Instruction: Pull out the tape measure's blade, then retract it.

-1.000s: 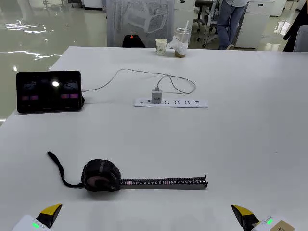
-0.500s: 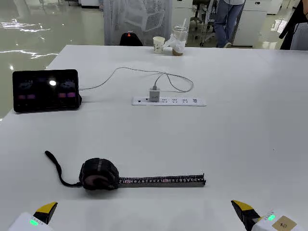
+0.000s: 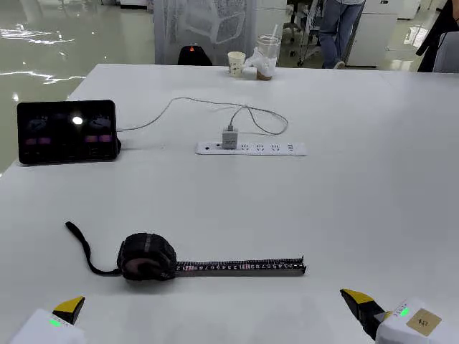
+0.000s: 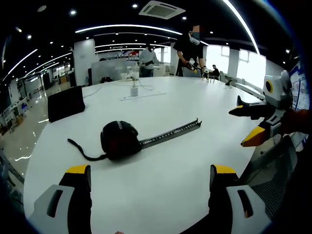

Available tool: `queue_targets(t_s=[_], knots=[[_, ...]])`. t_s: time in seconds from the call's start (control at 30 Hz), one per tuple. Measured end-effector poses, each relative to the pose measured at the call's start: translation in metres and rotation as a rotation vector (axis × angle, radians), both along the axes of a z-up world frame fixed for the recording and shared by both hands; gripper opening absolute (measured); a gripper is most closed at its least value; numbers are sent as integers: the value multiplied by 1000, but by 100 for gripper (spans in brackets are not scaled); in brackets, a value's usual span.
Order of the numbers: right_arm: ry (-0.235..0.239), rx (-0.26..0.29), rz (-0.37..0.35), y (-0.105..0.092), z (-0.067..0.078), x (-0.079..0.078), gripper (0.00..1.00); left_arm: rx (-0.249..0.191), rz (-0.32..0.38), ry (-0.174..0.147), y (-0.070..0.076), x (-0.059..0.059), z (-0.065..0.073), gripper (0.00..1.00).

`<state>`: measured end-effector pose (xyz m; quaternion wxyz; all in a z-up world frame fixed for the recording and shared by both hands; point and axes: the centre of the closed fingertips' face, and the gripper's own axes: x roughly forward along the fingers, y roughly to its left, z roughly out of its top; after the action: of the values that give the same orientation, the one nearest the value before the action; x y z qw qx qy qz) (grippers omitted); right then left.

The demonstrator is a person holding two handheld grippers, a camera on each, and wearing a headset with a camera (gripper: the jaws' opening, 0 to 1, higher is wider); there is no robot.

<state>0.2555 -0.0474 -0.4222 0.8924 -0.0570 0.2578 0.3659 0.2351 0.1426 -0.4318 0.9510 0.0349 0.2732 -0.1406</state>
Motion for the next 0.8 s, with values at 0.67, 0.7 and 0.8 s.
queue_targets(t_s=[0.67, 0.7, 0.8], knots=[[30, -60, 148, -6, -15, 11, 86, -15, 36, 13, 3, 28, -1, 99], [24, -69, 168, -6, -16, 11, 85, -24, 40, 13, 3, 30, -2, 99], [25, -80, 196, -6, -20, 14, 84, -32, 58, 17, 6, 35, -4, 99]])
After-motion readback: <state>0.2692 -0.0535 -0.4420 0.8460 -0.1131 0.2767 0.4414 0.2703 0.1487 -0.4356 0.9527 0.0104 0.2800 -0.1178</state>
